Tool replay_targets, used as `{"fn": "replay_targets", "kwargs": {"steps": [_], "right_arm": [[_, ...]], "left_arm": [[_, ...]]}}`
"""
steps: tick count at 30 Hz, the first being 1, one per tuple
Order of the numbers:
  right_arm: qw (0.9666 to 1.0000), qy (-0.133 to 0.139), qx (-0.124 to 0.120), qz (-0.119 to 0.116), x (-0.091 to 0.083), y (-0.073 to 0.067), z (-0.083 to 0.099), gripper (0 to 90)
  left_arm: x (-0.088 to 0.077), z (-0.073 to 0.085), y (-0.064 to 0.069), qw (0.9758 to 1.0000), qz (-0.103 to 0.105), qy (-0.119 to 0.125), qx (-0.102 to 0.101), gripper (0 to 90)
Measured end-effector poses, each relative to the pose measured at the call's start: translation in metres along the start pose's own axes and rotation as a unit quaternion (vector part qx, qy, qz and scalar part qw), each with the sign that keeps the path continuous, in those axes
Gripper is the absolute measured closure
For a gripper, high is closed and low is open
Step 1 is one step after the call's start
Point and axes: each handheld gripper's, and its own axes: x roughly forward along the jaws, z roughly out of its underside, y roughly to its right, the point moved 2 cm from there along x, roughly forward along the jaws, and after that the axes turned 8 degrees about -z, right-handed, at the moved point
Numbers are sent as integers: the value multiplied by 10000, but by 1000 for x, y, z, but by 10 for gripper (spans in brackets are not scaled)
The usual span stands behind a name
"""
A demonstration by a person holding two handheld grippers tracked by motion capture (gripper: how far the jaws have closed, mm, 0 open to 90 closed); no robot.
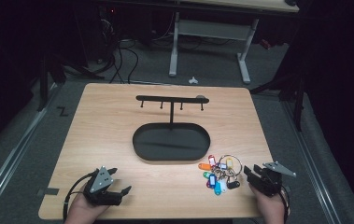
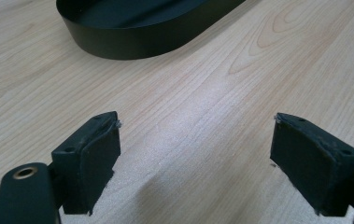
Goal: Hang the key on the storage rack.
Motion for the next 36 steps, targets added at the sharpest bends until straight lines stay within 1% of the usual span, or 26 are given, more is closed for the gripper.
{"fn": "replay_targets", "kwargs": {"steps": [8,14,15,19,20,24,26,27,28,29,30,31,33,36], "right_arm": [[10000,34,-3,-49,-2,-1,-1,524],[10000,12,-55,-79,0,-4,-2,512],[9999,-13,-63,-83,1,-5,-2,508],[10000,-21,-31,-55,1,-7,-2,508],[10000,-23,-53,-25,0,-8,-2,508],[9999,-60,-78,-27,1,-9,-4,508],[9999,-88,-126,1,1,-10,-4,508],[9997,-105,-211,12,1,-11,-5,506],[9997,-105,-211,12,1,-11,-5,506],[9995,-143,-274,23,1,-11,-5,506],[9991,-282,-331,23,0,-12,-7,510],[9991,-282,-331,23,0,-12,-7,510],[9980,-464,-432,39,-2,-15,-11,512],[9974,-514,-500,10,-3,-17,-14,505]], "left_arm": [[3,1,2,10000,2,-72,18,164],[-1,0,0,10000,-13,-27,16,164],[-2,0,0,10000,-7,14,-1,164],[-4,0,-1,10000,14,46,0,164],[-4,0,-1,10000,21,49,-1,164],[-3,-1,-1,10000,13,65,-10,164],[-4,-1,-1,10000,12,79,-10,164],[-4,-1,-1,10000,19,88,-3,164],[-4,-1,-1,10000,19,88,-3,164],[-3,-1,-1,10000,21,96,-1,164],[-2,-1,-1,10000,33,76,18,164],[-2,-1,-1,10000,33,76,18,164],[-1,-1,-2,10000,54,52,18,164],[1,-1,-2,10000,69,37,8,164]]}}
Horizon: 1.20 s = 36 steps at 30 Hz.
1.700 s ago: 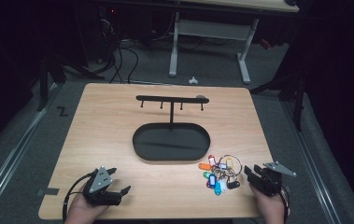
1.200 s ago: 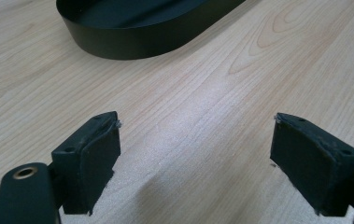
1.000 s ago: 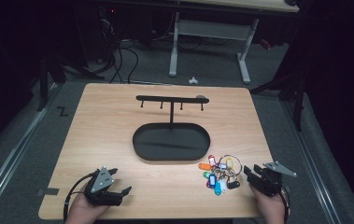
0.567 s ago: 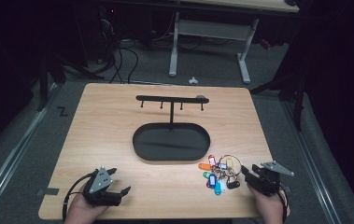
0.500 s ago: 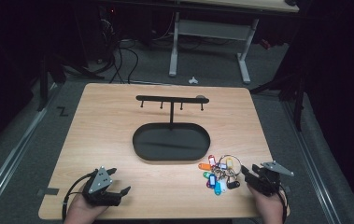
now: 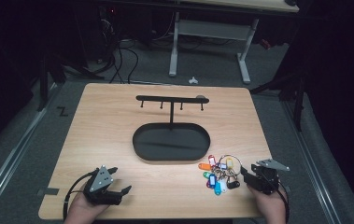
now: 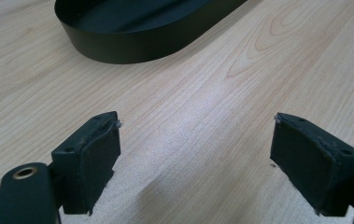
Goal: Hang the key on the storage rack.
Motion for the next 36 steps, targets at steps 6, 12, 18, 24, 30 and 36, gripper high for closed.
{"fn": "replay_targets", "kwargs": {"steps": [6,12,18,24,30,36], "right_arm": [[9996,-218,-152,-93,-1,-6,-2,495],[9981,-457,-366,-164,1,-7,-11,486],[9941,-884,-613,-141,3,-4,-20,487],[9885,-1391,-482,-334,10,2,-28,480],[9773,-2009,-527,-406,19,3,-31,473],[9719,-2230,-672,-339,16,0,-42,475]], "left_arm": [[-1,0,1,10000,-18,0,16,164],[-4,2,2,10000,-49,-11,-14,164],[-6,3,1,10000,-64,9,-46,164],[-6,2,0,10000,-43,20,-50,164],[-5,2,2,10000,-2,-12,6,164],[-5,2,3,10000,18,-27,38,164]]}}
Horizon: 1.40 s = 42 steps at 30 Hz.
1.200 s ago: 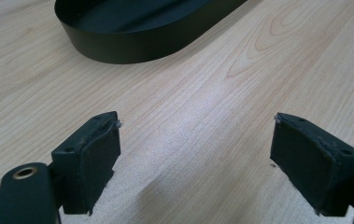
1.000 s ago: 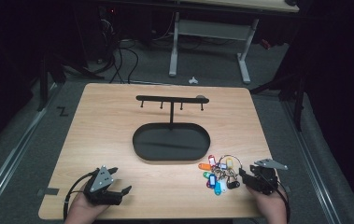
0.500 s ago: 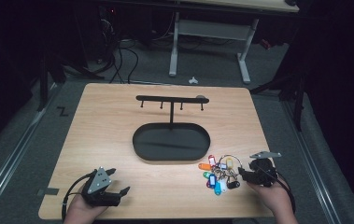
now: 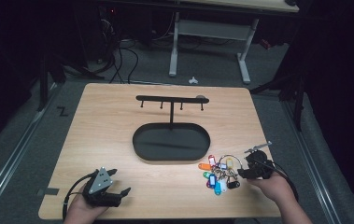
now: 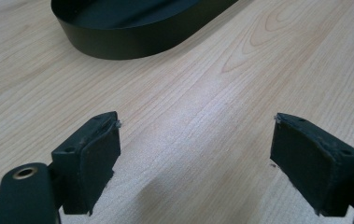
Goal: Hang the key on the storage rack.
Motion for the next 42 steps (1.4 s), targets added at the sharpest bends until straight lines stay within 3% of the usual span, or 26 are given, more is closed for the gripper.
{"fn": "replay_targets", "kwargs": {"steps": [2,7,10,15,21,29,30,31,34,38,42], "right_arm": [[9997,-122,-187,64,-1,0,-6,475],[9985,-362,-360,186,4,3,-24,493],[9979,-499,-337,241,9,5,-35,510],[9967,-709,-338,194,15,2,-35,536],[9959,-856,301,-10,16,-1,-28,550],[9929,-1070,528,-15,20,-4,-29,610],[9922,-1126,522,99,20,-4,-30,630],[9922,-1128,539,-12,20,-4,-30,653],[9930,-1094,446,-64,21,-5,-31,715],[9942,-1066,115,45,22,-7,-34,809],[9949,-991,-65,194,24,-9,-38,865]], "left_arm": [[0,0,0,10000,14,-14,27,164],[1,0,1,10000,25,-37,56,164],[1,0,1,9999,17,-65,75,164],[0,2,0,10000,8,-74,66,164],[1,0,2,9999,38,-66,101,164],[1,0,2,9999,43,-56,100,164],[1,0,1,9999,38,-57,101,164],[1,0,1,9999,39,-52,80,164],[1,1,1,10000,36,-49,75,164],[1,0,1,9999,33,-61,101,164],[1,0,2,9999,41,-65,101,165]]}}
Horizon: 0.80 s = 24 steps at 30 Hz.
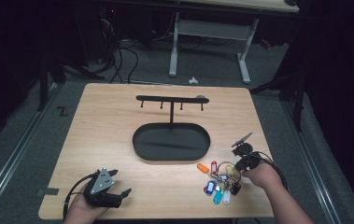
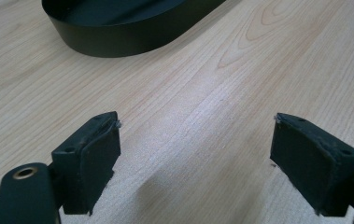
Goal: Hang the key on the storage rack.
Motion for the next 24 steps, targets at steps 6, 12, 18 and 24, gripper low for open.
{"fn": "replay_targets", "kwargs": {"steps": [6,12,18,24], "right_arm": [[10000,29,13,76,1,2,-7,807],[9985,-26,530,-110,-9,2,-1,701],[9949,-315,920,-274,-5,1,8,687],[9924,-419,1123,-289,-2,5,7,779]], "left_arm": [[0,0,0,10000,-9,-7,-10,164],[0,1,-1,10000,6,-6,-25,165],[-1,-1,1,10000,25,21,16,165],[-1,0,-1,10000,24,35,-18,165]]}}
